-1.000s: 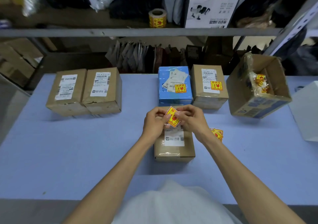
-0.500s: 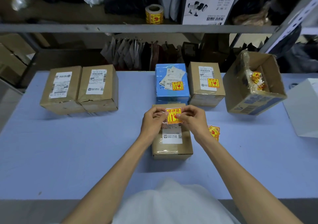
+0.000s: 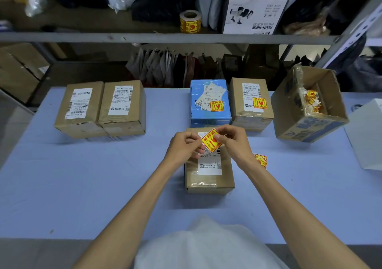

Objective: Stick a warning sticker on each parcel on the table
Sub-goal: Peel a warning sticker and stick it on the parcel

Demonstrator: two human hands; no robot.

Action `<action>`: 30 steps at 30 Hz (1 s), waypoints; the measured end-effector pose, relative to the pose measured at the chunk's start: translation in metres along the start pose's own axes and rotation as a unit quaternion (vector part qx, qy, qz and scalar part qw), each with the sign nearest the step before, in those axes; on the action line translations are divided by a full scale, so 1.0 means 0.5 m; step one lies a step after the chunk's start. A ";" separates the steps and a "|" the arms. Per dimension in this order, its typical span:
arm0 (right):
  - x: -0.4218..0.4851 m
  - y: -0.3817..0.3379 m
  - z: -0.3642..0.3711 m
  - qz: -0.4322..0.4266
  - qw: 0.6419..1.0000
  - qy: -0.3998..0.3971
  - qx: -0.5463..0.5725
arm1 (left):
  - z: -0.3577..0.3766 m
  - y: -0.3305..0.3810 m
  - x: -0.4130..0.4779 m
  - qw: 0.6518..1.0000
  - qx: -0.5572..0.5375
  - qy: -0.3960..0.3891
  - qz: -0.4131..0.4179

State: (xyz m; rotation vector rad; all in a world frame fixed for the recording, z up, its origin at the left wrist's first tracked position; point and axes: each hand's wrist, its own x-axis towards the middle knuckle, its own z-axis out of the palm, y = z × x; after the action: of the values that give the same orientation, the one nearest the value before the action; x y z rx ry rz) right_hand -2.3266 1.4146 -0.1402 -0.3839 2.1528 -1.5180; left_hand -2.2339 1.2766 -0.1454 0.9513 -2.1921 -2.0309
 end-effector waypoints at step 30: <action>-0.001 0.001 0.020 -0.148 0.972 0.002 -0.183 | -0.005 0.017 -0.005 1.000 -0.011 -0.024 -0.008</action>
State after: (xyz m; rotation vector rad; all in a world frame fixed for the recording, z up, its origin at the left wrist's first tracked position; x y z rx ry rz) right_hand -2.3208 1.4069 -0.1434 -0.8591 2.4656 -1.2562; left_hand -2.2346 1.2753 -0.1364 0.9309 -2.1862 -2.1021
